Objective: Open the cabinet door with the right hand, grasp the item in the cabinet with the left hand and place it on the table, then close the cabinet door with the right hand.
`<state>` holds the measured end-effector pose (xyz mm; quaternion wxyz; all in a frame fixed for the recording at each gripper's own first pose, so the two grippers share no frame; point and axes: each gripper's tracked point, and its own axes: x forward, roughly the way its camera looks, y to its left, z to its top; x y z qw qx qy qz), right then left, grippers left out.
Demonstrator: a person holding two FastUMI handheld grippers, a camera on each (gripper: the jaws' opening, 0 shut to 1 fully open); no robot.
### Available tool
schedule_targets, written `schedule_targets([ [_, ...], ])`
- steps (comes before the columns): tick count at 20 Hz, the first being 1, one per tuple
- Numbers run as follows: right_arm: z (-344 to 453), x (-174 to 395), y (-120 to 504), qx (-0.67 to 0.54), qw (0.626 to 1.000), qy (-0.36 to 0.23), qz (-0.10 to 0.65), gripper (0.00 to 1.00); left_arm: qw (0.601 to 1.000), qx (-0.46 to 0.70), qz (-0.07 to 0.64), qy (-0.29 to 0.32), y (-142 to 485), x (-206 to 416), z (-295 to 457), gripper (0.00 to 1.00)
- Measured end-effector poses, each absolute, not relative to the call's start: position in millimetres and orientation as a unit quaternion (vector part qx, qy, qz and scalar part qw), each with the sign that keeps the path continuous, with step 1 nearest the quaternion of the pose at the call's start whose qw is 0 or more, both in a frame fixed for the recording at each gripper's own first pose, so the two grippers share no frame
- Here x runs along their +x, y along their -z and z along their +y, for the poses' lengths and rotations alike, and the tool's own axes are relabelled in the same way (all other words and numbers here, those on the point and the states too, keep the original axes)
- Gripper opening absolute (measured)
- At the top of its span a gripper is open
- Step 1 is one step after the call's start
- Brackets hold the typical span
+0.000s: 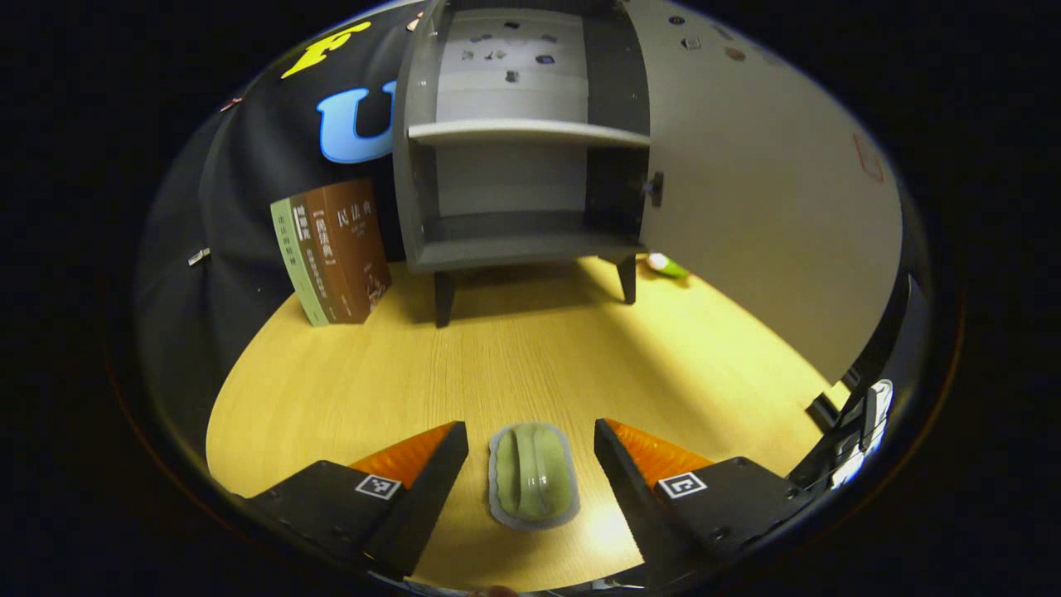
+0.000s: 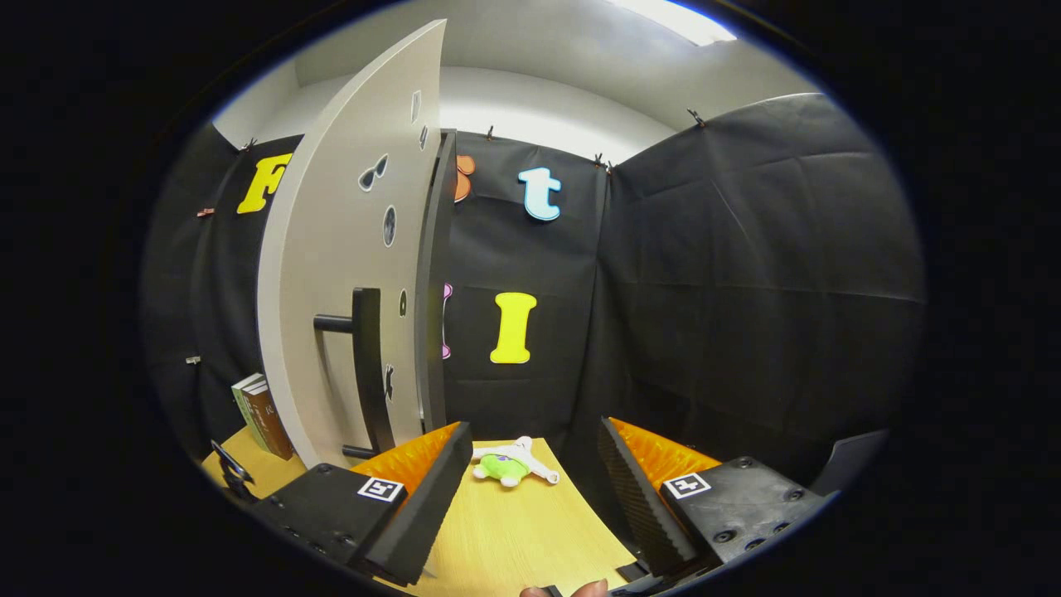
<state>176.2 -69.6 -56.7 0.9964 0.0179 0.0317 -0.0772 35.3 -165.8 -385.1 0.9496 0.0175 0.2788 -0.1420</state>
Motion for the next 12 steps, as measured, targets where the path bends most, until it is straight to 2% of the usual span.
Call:
schedule_targets([
  [6,-58,178,46,0.020,0.997,0.068,0.022,0.98,0.970,0.014,0.210,0.123,270,36,-135,0.96],
  [12,-46,179,33,0.001,0.998,0.054,0.010,0.98,0.991,-0.010,0.117,0.069,144,38,-82,0.96],
])
